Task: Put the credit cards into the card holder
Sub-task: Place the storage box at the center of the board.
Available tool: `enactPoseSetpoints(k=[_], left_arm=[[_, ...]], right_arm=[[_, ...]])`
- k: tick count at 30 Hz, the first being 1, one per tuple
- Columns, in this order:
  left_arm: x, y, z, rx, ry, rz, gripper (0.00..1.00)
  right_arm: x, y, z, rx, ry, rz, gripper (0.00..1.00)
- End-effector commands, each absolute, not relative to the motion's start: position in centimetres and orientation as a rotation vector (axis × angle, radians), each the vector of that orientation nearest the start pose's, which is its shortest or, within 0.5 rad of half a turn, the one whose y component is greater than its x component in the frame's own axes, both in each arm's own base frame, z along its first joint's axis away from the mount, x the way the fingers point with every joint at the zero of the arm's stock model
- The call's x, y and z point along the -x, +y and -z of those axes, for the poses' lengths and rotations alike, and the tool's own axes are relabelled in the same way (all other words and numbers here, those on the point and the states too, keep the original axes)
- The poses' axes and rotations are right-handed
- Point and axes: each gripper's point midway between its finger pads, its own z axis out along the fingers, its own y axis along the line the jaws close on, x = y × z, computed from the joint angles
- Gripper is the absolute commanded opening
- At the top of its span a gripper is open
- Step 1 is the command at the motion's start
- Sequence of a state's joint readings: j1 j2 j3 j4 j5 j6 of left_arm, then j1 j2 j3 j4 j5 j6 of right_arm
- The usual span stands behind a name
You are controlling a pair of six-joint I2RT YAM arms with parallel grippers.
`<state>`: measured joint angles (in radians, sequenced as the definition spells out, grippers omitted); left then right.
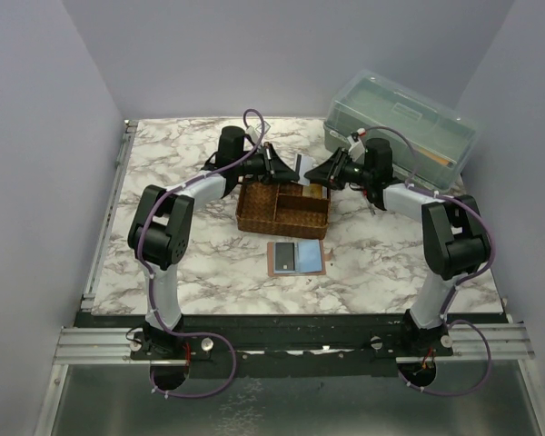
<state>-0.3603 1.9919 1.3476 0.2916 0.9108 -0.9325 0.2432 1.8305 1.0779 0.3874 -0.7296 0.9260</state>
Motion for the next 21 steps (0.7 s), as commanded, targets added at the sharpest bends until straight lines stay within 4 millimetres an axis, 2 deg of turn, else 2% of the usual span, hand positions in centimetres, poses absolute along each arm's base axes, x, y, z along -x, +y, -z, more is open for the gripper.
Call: enactPoseSetpoints(k=[1,3,4,9,13,14,18,21], left_arm=[[-40.7,-32.8,-18.9,-0.145,2.144,1.712,0.0],[-40.8,-32.8,-18.8,-0.141,2.146,1.713,0.0],[-40.8,-32.8,-18.8,-0.139,2.147,1.714,0.0],[-41.2,-33.0,-18.4,-0.115,2.156,1.715,0.02],[-41.4,-33.0,-17.9,-0.09,2.173,1.719,0.05],[-41.5,-33.0,-17.7,-0.081,2.178,1.72,0.08],[-41.7,-32.9,-16.8,-0.035,2.206,1.719,0.31],[-41.9,-32.9,-15.8,0.002,2.233,1.709,0.38]], right_arm=[[-42.6,25.3,-14.6,-0.17,2.158,-1.387,0.27],[-42.5,25.4,-14.1,-0.163,2.172,-1.38,0.27],[-42.5,25.5,-14.0,-0.16,2.172,-1.381,0.24],[-42.8,24.7,-13.4,-0.198,2.19,-1.295,0.02],[-43.0,24.1,-13.0,-0.221,2.201,-1.238,0.0],[-43.0,23.8,-12.7,-0.238,2.208,-1.212,0.0],[-43.1,22.9,-12.1,-0.294,2.211,-1.15,0.0],[-43.1,22.7,-11.7,-0.305,2.226,-1.144,0.0]])
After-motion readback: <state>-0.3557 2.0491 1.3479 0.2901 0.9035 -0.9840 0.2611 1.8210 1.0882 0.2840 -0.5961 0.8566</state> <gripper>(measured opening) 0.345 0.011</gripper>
